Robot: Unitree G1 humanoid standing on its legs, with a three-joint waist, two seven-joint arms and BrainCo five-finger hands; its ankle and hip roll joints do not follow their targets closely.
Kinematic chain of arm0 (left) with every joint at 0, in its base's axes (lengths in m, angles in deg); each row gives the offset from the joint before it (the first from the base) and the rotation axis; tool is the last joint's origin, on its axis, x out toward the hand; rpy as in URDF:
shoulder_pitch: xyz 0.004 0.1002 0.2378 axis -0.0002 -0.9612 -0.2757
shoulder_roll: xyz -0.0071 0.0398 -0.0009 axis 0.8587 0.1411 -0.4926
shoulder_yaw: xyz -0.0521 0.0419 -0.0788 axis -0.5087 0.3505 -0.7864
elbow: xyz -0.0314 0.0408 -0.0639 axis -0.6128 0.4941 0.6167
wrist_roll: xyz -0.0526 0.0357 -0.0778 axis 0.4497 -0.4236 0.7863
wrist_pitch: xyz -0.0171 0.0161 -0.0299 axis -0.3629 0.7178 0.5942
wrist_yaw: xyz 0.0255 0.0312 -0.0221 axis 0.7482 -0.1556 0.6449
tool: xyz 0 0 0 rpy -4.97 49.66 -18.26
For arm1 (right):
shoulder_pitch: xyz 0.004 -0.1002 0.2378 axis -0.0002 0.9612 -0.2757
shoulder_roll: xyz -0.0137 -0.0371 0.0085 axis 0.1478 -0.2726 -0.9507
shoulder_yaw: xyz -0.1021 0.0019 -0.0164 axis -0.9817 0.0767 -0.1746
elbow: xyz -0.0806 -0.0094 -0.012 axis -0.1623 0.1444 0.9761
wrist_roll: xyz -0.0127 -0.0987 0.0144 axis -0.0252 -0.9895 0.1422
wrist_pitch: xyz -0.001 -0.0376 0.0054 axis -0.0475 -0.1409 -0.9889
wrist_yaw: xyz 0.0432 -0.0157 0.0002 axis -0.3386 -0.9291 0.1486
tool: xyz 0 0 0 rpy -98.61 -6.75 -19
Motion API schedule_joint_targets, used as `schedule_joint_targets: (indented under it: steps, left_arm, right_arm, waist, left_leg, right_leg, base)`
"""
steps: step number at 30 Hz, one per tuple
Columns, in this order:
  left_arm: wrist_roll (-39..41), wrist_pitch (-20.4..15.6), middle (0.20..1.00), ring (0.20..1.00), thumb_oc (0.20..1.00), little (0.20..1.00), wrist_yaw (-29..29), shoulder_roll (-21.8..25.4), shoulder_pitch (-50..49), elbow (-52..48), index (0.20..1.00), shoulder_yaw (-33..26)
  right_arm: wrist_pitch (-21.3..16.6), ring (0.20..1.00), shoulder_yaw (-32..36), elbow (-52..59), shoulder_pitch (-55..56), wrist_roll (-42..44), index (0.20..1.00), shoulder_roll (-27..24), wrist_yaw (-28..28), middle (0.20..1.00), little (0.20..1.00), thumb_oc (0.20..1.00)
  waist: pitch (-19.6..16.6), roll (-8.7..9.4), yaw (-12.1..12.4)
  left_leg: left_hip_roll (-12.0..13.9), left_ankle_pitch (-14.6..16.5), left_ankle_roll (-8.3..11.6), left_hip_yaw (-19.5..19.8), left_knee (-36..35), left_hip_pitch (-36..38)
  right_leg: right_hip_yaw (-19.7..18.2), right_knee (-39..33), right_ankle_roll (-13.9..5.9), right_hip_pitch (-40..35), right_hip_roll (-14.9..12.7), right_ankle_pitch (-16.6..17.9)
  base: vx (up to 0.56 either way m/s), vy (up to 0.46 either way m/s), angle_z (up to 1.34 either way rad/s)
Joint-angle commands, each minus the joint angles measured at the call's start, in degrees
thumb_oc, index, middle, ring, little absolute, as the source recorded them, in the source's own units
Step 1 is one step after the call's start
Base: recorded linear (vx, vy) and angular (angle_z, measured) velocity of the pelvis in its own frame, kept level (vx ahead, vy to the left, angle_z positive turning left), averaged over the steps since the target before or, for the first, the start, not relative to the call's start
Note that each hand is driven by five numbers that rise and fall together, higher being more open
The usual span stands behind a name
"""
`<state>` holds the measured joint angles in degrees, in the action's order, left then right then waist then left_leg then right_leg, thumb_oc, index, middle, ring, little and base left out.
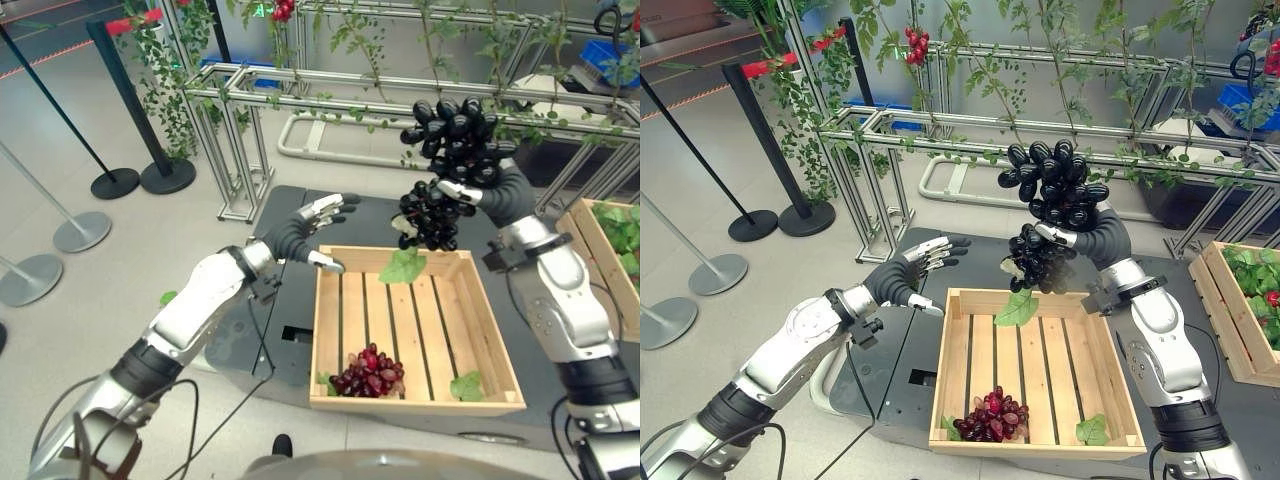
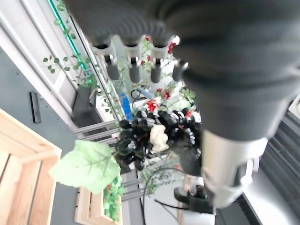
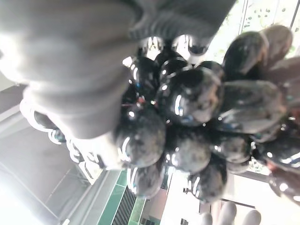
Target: Pick up the fruits from the basket on one side to the basket on the other side
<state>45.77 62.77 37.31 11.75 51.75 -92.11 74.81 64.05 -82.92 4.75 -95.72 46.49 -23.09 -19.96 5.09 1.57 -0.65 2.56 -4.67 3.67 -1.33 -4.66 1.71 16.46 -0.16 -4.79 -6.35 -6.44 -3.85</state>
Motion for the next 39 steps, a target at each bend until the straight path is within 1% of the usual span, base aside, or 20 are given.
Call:
schedule_joint_targets:
  steps: [1,2,4,7,9,11,12,19,25,39]
  left_arm:
    - [-2.1,-3.8,1.0,1.0,1.0,1.0,1.7,-2.3,4.4,3.7,1.0,-1.2]
    - [-3.0,-3.6,1.0,1.0,1.0,1.0,1.9,-3.7,5.2,4.3,1.0,-0.4]
    - [-3.7,-3.7,1.0,1.0,1.0,1.0,2.0,-5.5,6.4,5.5,1.0,0.9]
    - [-4.7,-3.8,1.0,1.0,1.0,1.0,2.3,-7.4,7.6,6.8,1.0,2.6]
    - [-5.2,-3.6,1.0,1.0,1.0,1.0,2.3,-8.7,8.6,7.9,1.0,3.8]
    - [-5.4,-3.7,1.0,1.0,1.0,1.0,2.3,-9.1,9.0,8.2,1.0,4.1]
    - [-5.6,-3.7,1.0,1.0,1.0,1.0,2.4,-10.0,9.6,8.8,1.0,4.8]
    - [-5.7,-3.8,1.0,1.0,1.0,1.0,2.9,-11.5,10.4,10.3,1.0,5.8]
    - [-6.0,-3.9,1.0,1.0,1.0,1.0,3.3,-11.6,10.1,10.9,1.0,5.6]
    - [-4.9,-4.1,1.0,1.0,1.0,1.0,4.8,-13.0,9.8,12.0,1.0,6.5]
  right_arm:
    - [-4.4,0.2,2.6,6.8,-1.5,0.9,0.2,0.5,-0.1,0.2,0.2,0.2]
    - [-4.1,0.2,1.8,7.4,-1.9,-0.3,0.2,0.4,-0.4,0.2,0.2,0.2]
    - [-3.6,0.2,0.5,8.1,-2.3,0.6,0.2,0.9,-1.6,0.2,0.2,0.2]
    - [-3.5,0.2,-1.4,8.8,-2.5,1.2,0.2,2.0,-2.3,0.2,0.2,0.2]
    - [-3.3,0.2,-2.4,9.3,-2.7,1.3,0.2,2.2,-2.8,0.2,0.2,0.2]
    - [-3.2,0.2,-2.9,9.5,-2.8,1.4,0.2,2.3,-3.1,0.2,0.2,0.2]
    - [-3.0,0.2,-4.1,10.6,-3.2,1.1,0.2,2.0,-4.2,0.2,0.2,0.2]
    - [-2.7,0.2,-6.6,11.8,-3.6,1.6,0.2,2.1,-5.1,0.2,0.2,0.2]
    - [-2.5,0.2,-8.0,13.3,-3.9,2.9,0.2,2.5,-6.0,0.2,0.2,0.2]
    - [-2.5,0.2,-12.9,12.9,-3.9,3.9,0.2,5.1,-5.6,0.2,0.2,0.2]
  waist:
    - [-2.8,1.5,-0.5]
    - [-2.7,1.52,-0.6]
    - [-2.6,1.59,-0.6]
    - [-2.5,1.62,-0.7]
    - [-2.3,1.62,-0.8]
    - [-2.2,1.64,-0.8]
    - [-2.1,1.63,-0.9]
    - [-1.8,1.5,-1.0]
    - [-1.7,1.37,-1.0]
    - [-1.4,1.48,-0.8]
  left_leg:
    - [-1.7,5.7,-2.5,2.3,3.9,-0.8]
    - [-1.7,5.7,-2.56,2.3,3.9,-0.9]
    - [-1.7,5.7,-2.62,2.3,4.0,-1.0]
    - [-1.7,5.6,-2.67,2.3,4.1,-1.1]
    - [-1.7,5.6,-2.7,2.3,4.2,-1.2]
    - [-1.7,5.7,-2.73,2.3,4.2,-1.2]
    - [-1.7,5.7,-2.77,2.3,4.3,-1.2]
    - [-1.7,5.8,-2.77,2.1,4.6,-1.3]
    - [-1.7,5.9,-2.75,1.9,4.7,-1.3]
    - [-1.7,5.9,-2.75,2.3,5.0,-1.6]
  right_leg:
    - [2.6,5.0,-3.28,2.6,-3.1,0.5]
    - [2.6,5.2,-3.31,2.7,-3.2,0.6]
    - [2.6,5.3,-3.32,2.8,-3.2,0.6]
    - [2.6,5.4,-3.31,2.9,-3.2,0.5]
    - [2.5,5.6,-3.3,3.0,-3.2,0.5]
    - [2.5,5.7,-3.29,3.1,-3.3,0.5]
    - [2.5,5.8,-3.27,3.2,-3.3,0.4]
    - [2.3,5.8,-3.28,3.4,-3.3,0.5]
    - [2.3,5.7,-3.31,3.4,-3.4,0.5]
    - [2.4,6.0,-3.18,3.4,-3.4,0.4]
  base:
    - [0.0,0.0,0.0]
    - [0.0,0.0,0.0]
    - [0.0,0.0,0.0]
    - [0.0,0.0,0.0]
    - [0.0,0.0,0.0]
    - [0.0,0.0,0.0]
    - [0.0,0.0,0.0]
    - [0.0,0.0,0.0]
    - [0.0,0.0,0.0]
    - [0.0,0.0,0.0]
